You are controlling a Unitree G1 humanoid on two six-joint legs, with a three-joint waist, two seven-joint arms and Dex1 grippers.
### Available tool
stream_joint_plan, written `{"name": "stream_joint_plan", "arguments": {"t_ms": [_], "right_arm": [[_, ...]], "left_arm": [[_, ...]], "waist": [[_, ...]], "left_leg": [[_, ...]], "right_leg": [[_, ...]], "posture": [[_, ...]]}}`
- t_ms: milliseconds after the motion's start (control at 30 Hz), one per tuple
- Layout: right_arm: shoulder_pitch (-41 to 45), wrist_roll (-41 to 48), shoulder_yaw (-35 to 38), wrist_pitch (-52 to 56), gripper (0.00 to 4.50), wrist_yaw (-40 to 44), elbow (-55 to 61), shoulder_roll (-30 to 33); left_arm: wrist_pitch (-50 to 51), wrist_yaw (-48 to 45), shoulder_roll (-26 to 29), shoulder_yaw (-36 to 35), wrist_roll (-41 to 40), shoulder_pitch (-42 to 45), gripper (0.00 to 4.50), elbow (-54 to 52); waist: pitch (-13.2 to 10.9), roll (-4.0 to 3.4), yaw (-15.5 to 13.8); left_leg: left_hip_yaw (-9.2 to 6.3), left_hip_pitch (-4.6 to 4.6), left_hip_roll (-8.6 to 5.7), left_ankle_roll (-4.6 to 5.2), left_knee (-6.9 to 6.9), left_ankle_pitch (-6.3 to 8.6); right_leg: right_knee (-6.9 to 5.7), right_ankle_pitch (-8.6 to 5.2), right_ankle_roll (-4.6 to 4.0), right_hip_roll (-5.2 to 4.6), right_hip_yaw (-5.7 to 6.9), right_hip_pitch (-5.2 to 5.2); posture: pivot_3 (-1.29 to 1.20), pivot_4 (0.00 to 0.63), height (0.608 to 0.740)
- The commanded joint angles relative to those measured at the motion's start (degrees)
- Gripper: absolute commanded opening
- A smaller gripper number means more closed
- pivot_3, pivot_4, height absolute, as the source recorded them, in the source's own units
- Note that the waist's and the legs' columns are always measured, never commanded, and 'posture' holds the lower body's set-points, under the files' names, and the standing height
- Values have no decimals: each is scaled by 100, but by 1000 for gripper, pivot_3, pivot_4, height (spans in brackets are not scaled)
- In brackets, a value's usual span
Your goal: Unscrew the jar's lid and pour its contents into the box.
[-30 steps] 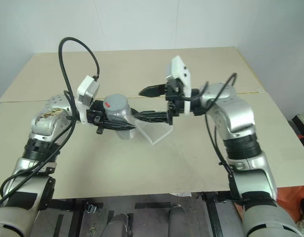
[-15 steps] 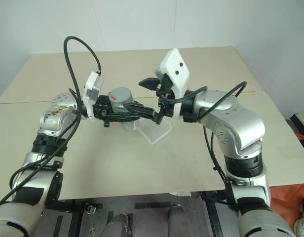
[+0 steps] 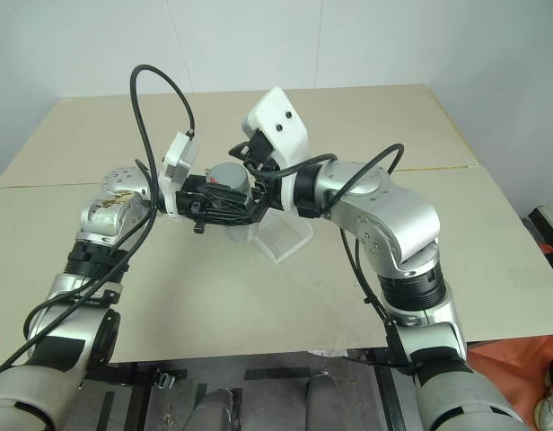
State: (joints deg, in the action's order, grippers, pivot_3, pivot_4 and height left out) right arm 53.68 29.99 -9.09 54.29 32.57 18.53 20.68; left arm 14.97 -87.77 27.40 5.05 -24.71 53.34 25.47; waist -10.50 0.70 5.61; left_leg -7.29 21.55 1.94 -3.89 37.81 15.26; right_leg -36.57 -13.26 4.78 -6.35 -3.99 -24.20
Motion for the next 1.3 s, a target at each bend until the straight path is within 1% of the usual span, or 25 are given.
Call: {"name": "stream_joint_plan", "arguments": {"t_ms": [33, 533, 700, 767, 867, 967, 1067, 1300], "right_arm": [[48, -108, 145, -189, 4466, 57, -45, 136], [-306, 208, 919, -315, 4466, 309, -133, 922], [-420, 246, 955, -270, 4466, 405, -16, 1067], [-466, 377, 968, -190, 4466, 452, 195, 1073], [-459, 688, 970, -3, 4466, 466, 565, 998], [-407, 846, 854, 113, 4466, 284, 769, 773], [-338, 785, 669, 107, 4466, 130, 800, 563], [21, 438, 223, -75, 4466, -98, 435, 93]], "left_arm": [[-19, -88, 157, -180, -92, 63, 1938, -271], [155, -213, 597, -342, -227, -215, 1938, -626], [128, -131, 579, -357, -204, -237, 1938, -600], [116, -69, 524, -356, -194, -228, 1938, -568], [27, 59, 392, -305, -96, -157, 1938, -402], [-67, 87, 269, -247, -10, -78, 1938, -249], [-133, 72, 173, -210, 44, 1, 1938, -139], [-147, -25, 59, -156, 59, 45, 1938, -166]], "waist": [[0, 0, 3], [-1, -1, -23], [-1, -1, 8], [-1, -1, 4], [-1, -1, -5], [-1, -1, -1], [-1, -1, -1], [-1, -1, 0]], "left_leg": [[0, 0, 0, 0, 0, 0], [2, 0, 0, 1, 0, 1], [3, 0, 0, 2, -2, 1], [2, 0, 1, 2, -2, 1], [1, 2, 0, 2, -1, 1], [0, 0, 0, 2, -1, 1], [0, -1, 0, 2, -1, 1], [0, 0, 0, 2, -1, 1]], "right_leg": [[0, 0, 0, 0, 0, 0], [3, 0, 0, -1, 0, 4], [2, 0, 0, 0, -1, 1], [0, 0, 0, 1, -1, -1], [2, -1, 0, 0, -1, 1], [1, 0, 0, 0, 0, 2], [-1, 0, 0, 0, 0, 2], [-1, 0, -1, 0, 0, 0]], "posture": [[0, 150, 740], [0, 150, 740], [0, 150, 740], [0, 150, 740], [0, 150, 740], [0, 150, 740], [0, 150, 740], [0, 150, 740]]}}
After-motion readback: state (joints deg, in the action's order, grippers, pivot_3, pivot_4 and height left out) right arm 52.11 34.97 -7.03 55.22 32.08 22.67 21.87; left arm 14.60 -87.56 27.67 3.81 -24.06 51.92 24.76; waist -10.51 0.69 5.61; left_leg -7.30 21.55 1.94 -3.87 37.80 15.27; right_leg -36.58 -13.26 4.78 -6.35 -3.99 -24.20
